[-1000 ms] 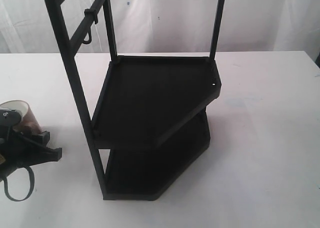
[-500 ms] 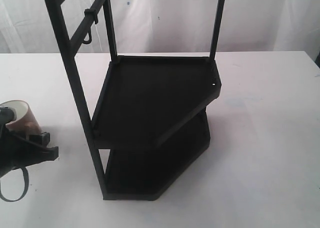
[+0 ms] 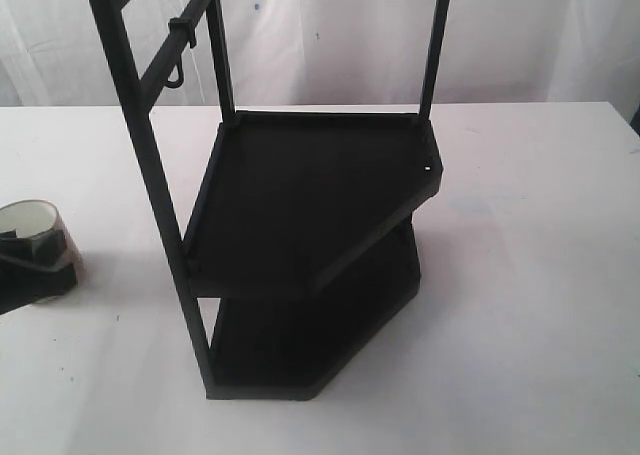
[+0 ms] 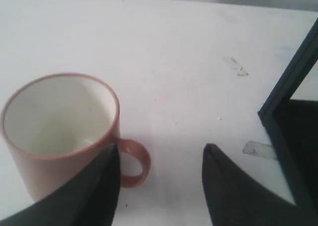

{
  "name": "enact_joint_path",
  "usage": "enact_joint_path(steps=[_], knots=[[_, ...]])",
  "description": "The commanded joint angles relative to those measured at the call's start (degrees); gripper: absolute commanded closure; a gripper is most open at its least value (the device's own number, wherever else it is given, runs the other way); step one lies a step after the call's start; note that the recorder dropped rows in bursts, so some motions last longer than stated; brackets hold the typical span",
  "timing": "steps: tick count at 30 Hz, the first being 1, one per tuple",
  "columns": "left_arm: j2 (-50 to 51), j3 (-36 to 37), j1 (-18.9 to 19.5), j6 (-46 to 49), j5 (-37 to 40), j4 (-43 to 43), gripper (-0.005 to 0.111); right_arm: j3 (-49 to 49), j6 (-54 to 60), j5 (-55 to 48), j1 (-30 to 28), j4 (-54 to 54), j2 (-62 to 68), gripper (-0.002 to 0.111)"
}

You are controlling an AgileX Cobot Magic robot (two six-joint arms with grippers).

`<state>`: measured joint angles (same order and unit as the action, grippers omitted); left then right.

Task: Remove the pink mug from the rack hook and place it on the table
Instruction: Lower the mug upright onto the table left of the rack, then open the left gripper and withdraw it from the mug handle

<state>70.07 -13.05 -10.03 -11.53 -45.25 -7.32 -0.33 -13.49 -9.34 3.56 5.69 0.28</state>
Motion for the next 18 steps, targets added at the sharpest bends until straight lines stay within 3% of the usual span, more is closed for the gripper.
enact_joint_path(steps=[1, 4, 7, 10, 14, 18], knots=[[-14.5, 0.5, 0.2, -0.3, 7.3, 1.2, 0.054, 0.3, -0.2, 0.2, -0.1, -0.1, -0.3, 0.108], [-25.3, -0.4, 0.2, -0.3, 17.0, 1.2, 0.061, 0.3, -0.2, 0.2, -0.1, -0.1, -0.3, 0.108], [-35.6, -5.5, 0.2, -0.3, 35.1, 1.5, 0.085, 0.3, -0.2, 0.2, -0.1, -0.1, -0.3, 0.108], [-40.9, -9.0, 0.2, -0.3, 43.9, 1.5, 0.096, 0.3, -0.2, 0.2, -0.1, -0.1, -0.3, 0.108], [-46.4, -11.8, 0.2, -0.3, 47.4, 1.5, 0.107, 0.3, -0.2, 0.2, -0.1, -0.1, -0.3, 0.108], [-51.6, -13.1, 0.2, -0.3, 49.3, 1.5, 0.107, 0.3, -0.2, 0.2, -0.1, -0.1, -0.3, 0.108]])
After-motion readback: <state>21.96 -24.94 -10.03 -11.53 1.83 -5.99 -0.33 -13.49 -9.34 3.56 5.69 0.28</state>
